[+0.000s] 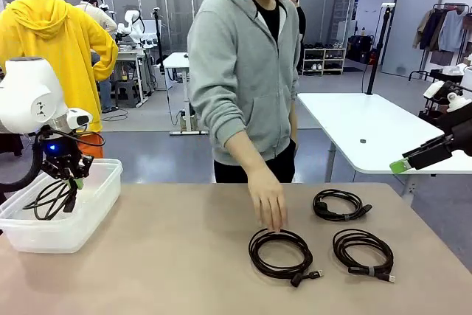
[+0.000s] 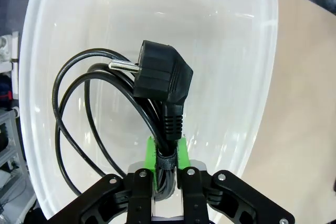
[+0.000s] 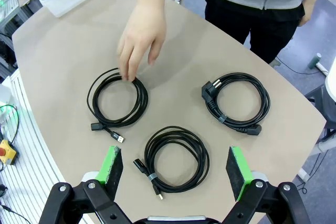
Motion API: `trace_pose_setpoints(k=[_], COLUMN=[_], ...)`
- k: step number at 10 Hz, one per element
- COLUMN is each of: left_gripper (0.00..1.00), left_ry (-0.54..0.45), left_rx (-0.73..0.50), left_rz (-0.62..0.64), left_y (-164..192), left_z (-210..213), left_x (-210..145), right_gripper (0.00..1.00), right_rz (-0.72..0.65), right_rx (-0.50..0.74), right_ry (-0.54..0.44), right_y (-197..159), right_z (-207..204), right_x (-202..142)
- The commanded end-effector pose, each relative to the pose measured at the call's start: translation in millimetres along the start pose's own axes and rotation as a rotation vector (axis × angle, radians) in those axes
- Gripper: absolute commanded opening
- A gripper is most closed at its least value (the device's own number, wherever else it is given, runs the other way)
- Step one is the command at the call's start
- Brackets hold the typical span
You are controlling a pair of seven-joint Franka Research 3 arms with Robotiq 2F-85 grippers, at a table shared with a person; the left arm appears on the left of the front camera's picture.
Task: Organize and store the cables.
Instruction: Place the Power Cable into the Organizing box.
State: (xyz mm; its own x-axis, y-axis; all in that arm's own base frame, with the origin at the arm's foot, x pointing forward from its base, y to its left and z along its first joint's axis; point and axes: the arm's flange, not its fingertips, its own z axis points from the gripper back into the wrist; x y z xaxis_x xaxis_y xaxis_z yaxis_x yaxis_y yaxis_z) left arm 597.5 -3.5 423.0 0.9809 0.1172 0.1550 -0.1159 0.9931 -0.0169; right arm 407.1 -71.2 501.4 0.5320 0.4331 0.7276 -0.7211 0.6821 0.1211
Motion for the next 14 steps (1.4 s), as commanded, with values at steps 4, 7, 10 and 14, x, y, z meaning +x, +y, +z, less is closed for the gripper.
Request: trace_pose_setpoints(k=[4, 7, 10, 14], left_gripper=[0.95, 1.0, 0.98, 0.98], left_ry=[0.006, 0.005, -0.023, -0.03], left_rx=[-0.018, -0.017, -0.032, -0.004], left_rz=[0.019, 0.042, 0.003, 0.026], left_y=[11, 12, 10, 10], left_z=[4, 17, 32, 23], left_x=[9, 4, -6, 6], right_gripper=[1.0, 1.0, 1.0, 1.0], right_rz=[0.007, 0.007, 0.007, 0.007], right_rx=[0.003, 0.003, 0.003, 0.003], right_ry=[0.015, 0.015, 0.015, 0.015], right_y=[0, 0, 0, 0], right_z=[2, 2, 2, 2], right_x=[2, 2, 2, 2])
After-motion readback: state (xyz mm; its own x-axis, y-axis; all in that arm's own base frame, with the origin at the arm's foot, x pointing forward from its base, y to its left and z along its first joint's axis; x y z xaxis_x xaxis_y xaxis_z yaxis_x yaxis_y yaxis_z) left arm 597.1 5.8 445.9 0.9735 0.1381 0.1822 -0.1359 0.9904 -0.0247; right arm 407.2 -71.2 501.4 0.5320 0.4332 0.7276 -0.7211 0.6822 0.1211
